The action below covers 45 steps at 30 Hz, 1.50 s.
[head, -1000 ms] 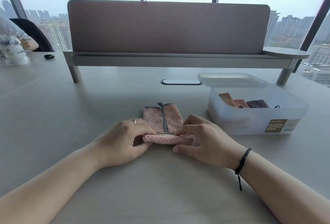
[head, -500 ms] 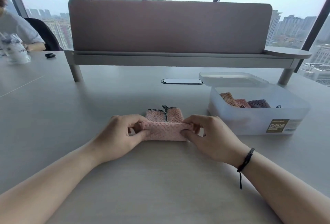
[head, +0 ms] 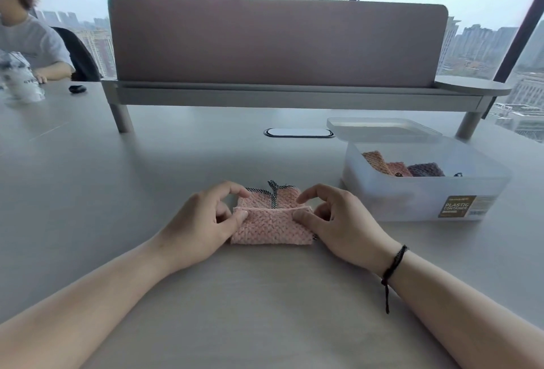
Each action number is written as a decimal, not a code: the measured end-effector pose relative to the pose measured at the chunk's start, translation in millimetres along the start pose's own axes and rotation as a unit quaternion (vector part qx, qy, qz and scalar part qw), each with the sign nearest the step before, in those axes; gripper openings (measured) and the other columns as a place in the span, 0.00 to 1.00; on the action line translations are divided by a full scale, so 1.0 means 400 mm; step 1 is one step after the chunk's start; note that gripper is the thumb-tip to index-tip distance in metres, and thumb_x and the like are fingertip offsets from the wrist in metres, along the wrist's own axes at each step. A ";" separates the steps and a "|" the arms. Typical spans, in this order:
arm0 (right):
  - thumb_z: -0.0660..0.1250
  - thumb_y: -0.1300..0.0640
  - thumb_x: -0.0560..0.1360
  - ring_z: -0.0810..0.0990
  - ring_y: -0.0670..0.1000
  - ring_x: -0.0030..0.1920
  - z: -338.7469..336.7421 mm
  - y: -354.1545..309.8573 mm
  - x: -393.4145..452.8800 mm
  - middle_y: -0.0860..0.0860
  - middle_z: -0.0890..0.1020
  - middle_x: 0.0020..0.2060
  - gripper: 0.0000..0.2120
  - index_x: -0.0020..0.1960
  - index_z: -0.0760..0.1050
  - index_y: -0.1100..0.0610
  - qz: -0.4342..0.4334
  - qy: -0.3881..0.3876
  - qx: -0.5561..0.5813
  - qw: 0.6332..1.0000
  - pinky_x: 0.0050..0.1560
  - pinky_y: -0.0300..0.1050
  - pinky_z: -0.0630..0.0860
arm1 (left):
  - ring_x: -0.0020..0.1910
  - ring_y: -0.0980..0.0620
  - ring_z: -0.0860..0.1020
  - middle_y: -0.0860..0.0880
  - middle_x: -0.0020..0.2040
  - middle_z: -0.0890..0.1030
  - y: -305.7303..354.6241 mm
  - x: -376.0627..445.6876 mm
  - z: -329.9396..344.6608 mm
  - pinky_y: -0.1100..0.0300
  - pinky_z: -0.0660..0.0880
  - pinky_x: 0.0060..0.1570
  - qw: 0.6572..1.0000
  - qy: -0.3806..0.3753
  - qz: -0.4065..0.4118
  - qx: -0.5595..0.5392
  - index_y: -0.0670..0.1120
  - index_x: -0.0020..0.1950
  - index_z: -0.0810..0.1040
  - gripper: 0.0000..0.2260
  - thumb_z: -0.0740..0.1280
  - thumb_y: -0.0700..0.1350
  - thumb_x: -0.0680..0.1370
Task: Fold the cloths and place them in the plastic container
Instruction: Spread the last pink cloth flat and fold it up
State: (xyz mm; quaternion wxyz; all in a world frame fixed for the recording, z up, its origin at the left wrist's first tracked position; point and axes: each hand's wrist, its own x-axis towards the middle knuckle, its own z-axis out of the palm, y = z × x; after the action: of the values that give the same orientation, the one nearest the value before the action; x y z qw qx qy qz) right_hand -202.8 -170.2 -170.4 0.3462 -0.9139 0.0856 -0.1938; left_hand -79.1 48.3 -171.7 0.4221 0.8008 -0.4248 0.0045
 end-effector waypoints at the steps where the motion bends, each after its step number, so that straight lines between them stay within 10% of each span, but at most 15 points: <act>1: 0.71 0.47 0.75 0.70 0.43 0.25 0.003 -0.001 0.001 0.45 0.75 0.24 0.07 0.50 0.77 0.47 0.000 0.003 -0.010 1.000 0.29 0.35 0.64 | 0.22 0.58 0.66 0.50 0.26 0.79 0.001 0.001 0.001 0.67 0.65 0.26 1.000 0.004 -0.001 0.000 0.52 0.55 0.77 0.07 0.70 0.43 0.79; 9: 0.69 0.41 0.74 0.76 0.43 0.35 0.011 -0.007 0.007 0.46 0.78 0.31 0.10 0.50 0.75 0.45 0.008 0.023 -0.108 0.994 0.39 0.49 0.78 | 0.28 0.58 0.70 0.55 0.27 0.70 -0.009 0.003 0.008 0.68 0.68 0.32 0.987 0.075 0.066 0.122 0.54 0.47 0.78 0.06 0.74 0.47 0.75; 14: 0.67 0.37 0.73 0.74 0.39 0.44 -0.005 -0.020 -0.004 0.40 0.76 0.47 0.13 0.52 0.79 0.44 -0.048 0.061 -0.108 0.991 0.45 0.40 0.74 | 0.54 0.59 0.81 0.55 0.55 0.83 0.021 -0.003 0.000 0.60 0.77 0.54 0.976 0.043 0.178 0.122 0.52 0.55 0.85 0.13 0.67 0.56 0.77; 20: 0.68 0.39 0.74 0.74 0.41 0.65 0.000 -0.046 -0.022 0.37 0.77 0.65 0.22 0.66 0.76 0.43 -0.146 -0.074 -0.156 0.974 0.65 0.43 0.71 | 0.77 0.63 0.57 0.62 0.79 0.61 0.004 0.002 0.013 0.54 0.60 0.76 0.950 -0.223 0.163 0.149 0.58 0.78 0.64 0.28 0.63 0.63 0.79; 29: 0.64 0.40 0.77 0.68 0.43 0.72 -0.019 -0.043 -0.022 0.35 0.70 0.72 0.29 0.76 0.62 0.40 -0.112 -0.167 -0.207 0.958 0.69 0.44 0.69 | 0.74 0.75 0.45 0.77 0.71 0.48 0.008 0.008 0.001 0.72 0.43 0.73 0.941 -0.286 0.099 0.154 0.75 0.69 0.55 0.22 0.53 0.70 0.74; 34: 0.54 0.37 0.81 0.44 0.39 0.78 -0.016 -0.038 -0.029 0.38 0.47 0.79 0.36 0.80 0.40 0.46 -0.088 -0.265 -0.239 0.930 0.79 0.44 0.45 | 0.73 0.70 0.32 0.71 0.73 0.33 0.020 -0.002 0.006 0.67 0.35 0.73 0.900 -0.331 0.078 0.274 0.74 0.71 0.34 0.32 0.49 0.74 0.74; 39: 0.48 0.36 0.81 0.40 0.40 0.78 -0.005 -0.042 -0.037 0.39 0.43 0.79 0.35 0.80 0.35 0.46 -0.081 -0.272 -0.264 0.922 0.79 0.45 0.40 | 0.77 0.67 0.46 0.65 0.79 0.49 0.019 -0.008 0.007 0.67 0.46 0.75 0.936 -0.269 0.064 0.219 0.64 0.79 0.47 0.39 0.57 0.73 0.73; 45: 0.50 0.40 0.83 0.77 0.55 0.61 -0.014 -0.038 -0.027 0.45 0.80 0.62 0.17 0.69 0.63 0.42 -0.108 -0.125 -0.230 0.959 0.58 0.52 0.74 | 0.62 0.69 0.73 0.65 0.64 0.77 0.000 -0.003 0.001 0.68 0.68 0.64 0.981 -0.138 0.065 0.120 0.63 0.71 0.70 0.23 0.69 0.58 0.77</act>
State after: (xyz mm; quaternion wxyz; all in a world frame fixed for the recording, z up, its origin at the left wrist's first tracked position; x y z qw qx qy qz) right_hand -214.8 -159.2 -159.5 0.1120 -0.9895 -0.0152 -0.0895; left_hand -79.9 48.9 -172.3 0.2587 0.8096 -0.5262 -0.0277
